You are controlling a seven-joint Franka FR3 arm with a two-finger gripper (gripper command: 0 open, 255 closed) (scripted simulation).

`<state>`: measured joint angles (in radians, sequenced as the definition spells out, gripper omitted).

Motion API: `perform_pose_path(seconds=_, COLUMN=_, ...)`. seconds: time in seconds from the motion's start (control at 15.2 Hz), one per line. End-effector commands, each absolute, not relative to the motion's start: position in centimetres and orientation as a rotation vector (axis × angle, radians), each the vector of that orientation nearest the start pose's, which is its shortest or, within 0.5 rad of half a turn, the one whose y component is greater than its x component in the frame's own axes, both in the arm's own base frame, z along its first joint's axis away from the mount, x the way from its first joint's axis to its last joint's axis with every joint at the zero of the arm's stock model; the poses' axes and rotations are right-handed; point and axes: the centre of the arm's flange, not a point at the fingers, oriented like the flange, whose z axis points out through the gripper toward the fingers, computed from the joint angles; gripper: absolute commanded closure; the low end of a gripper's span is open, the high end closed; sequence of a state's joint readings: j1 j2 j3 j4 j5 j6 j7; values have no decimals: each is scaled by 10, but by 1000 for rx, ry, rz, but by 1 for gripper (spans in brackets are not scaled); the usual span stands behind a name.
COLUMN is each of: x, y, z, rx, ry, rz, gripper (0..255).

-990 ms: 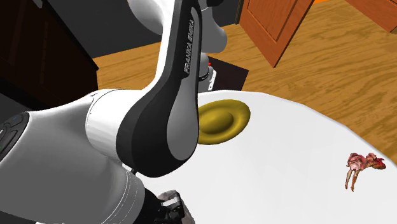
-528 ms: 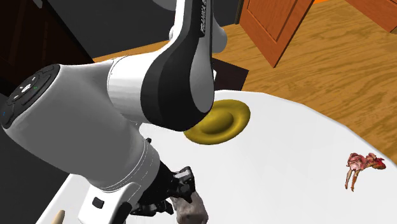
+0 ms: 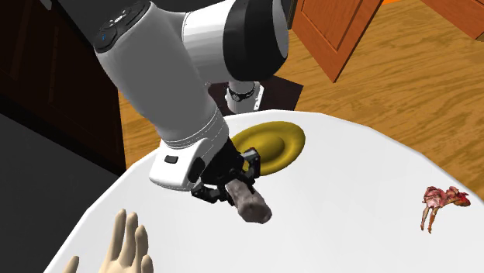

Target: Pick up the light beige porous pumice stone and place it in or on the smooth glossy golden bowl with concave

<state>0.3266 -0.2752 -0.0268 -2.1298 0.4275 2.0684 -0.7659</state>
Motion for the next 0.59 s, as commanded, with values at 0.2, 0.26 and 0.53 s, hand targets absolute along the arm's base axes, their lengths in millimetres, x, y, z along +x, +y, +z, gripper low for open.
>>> perform_pose_path(seconds=0.2, x=401, y=164, z=554, rx=-2493, ry=-1203, rz=-419, gripper=255)
perform_pose_path(seconds=0.26, x=388, y=164, z=555, rx=-2493, ry=-1203, rz=-419, gripper=255)
perform_pose_path(seconds=0.53, x=336, y=162, z=558, rx=-2493, ry=-1203, rz=-419, gripper=255)
